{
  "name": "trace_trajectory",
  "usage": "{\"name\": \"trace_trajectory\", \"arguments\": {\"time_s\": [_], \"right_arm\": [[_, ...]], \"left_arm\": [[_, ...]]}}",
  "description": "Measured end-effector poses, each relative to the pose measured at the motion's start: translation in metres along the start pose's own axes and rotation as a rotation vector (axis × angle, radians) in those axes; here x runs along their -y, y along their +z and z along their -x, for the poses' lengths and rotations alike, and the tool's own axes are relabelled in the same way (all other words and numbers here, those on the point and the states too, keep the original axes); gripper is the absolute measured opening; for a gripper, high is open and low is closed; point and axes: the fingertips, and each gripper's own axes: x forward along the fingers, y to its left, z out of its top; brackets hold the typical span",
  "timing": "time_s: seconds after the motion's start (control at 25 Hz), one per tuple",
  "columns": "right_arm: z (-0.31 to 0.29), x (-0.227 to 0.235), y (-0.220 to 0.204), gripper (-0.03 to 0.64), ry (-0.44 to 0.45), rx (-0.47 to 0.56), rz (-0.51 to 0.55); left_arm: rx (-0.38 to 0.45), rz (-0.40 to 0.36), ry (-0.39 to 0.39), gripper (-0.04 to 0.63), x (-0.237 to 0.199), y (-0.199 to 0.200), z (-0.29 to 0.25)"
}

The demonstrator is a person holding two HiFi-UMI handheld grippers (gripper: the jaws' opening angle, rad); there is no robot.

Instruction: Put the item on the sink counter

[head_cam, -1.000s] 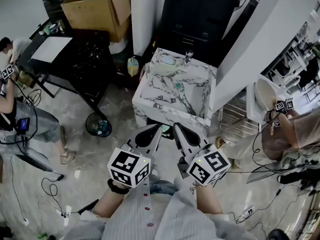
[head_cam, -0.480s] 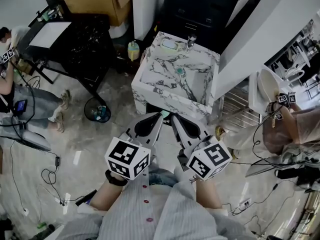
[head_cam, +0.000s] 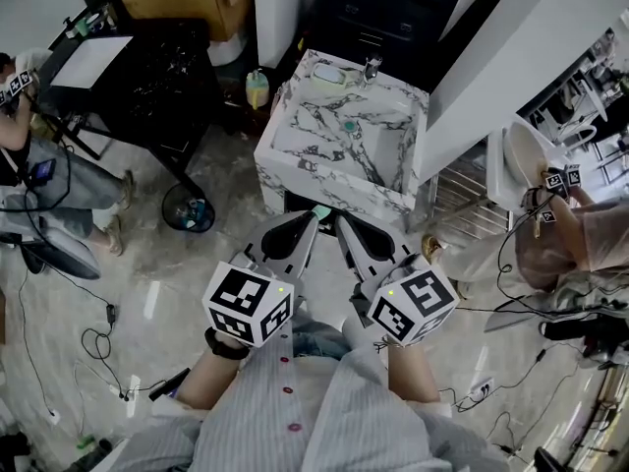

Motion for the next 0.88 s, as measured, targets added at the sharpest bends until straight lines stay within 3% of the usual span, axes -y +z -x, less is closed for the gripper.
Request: {"name": "trace_trajectory", "arguments": {"time_s": [0.88], "right_arm": [[-0.004,-0.002,-0.026,0.008,0.003,-0.062,-0.033]], "left_arm": [[-0.001,0.032,-0.02,0.018,-0.002,-0.004,0.005]]}}
